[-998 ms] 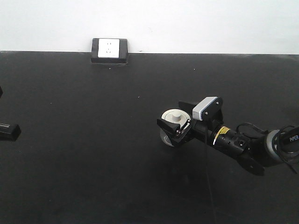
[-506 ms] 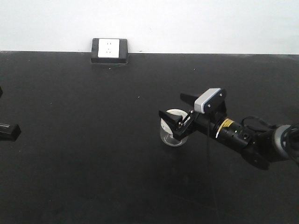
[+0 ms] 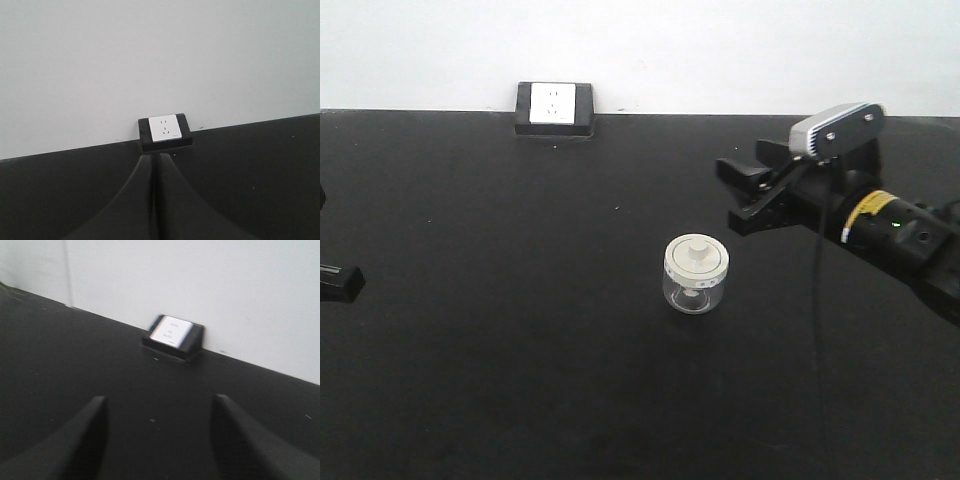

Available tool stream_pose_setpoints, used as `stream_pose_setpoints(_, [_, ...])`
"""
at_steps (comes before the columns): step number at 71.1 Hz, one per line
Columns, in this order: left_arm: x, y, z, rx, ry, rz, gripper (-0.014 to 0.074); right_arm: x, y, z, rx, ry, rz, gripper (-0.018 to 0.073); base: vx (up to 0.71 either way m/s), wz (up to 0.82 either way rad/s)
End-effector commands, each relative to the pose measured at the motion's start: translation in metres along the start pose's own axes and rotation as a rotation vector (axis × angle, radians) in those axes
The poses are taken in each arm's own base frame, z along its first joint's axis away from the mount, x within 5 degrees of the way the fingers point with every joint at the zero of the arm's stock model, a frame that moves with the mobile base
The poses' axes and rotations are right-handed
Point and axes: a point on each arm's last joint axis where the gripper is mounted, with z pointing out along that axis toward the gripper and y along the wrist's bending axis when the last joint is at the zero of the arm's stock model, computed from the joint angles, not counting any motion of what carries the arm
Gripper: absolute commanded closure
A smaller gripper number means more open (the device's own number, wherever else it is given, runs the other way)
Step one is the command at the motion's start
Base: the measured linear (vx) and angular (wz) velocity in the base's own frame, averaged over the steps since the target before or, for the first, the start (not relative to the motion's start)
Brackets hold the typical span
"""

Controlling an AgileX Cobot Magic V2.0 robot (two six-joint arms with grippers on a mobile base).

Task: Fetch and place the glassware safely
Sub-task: 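Withdraw the open right gripper up and away from the jar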

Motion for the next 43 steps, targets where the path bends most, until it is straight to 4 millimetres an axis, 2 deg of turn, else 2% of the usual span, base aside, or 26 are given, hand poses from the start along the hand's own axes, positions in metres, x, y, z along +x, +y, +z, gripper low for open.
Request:
stream_pose_setpoints(1, [-0.016, 0.0, 0.001, 0.002, -0.105, -0.012, 0.0603, -0.025, 0.001, -0.024, 0.068, -0.048, 0.028, 0.0375, 0.0, 0.0])
stream_pose_setpoints(7, [-0.016, 0.0, 0.001, 0.002, -0.105, -0.012, 0.0603, -0.025, 0.006, -0.046, 0.114, -0.034, 0.056, 0.0574, 0.0, 0.0])
stream_pose_setpoints(20, [-0.016, 0.0, 0.001, 0.002, -0.105, -0.012, 0.0603, -0.016, 0.017, -0.086, 0.185, -0.054, 0.166, 0.0567, 0.0, 0.0])
stream_pose_setpoints(34, [-0.016, 0.0, 0.001, 0.002, -0.105, -0.012, 0.0603, -0.005, 0.027, -0.118, 0.241, 0.006, 0.146, 0.0563, 0.0, 0.0])
stream_pose_setpoints(43, [-0.016, 0.0, 0.001, 0.002, -0.105, -0.012, 0.0603, -0.005, 0.028, -0.136, 0.304, 0.065, 0.133, 0.0563, 0.0, 0.0])
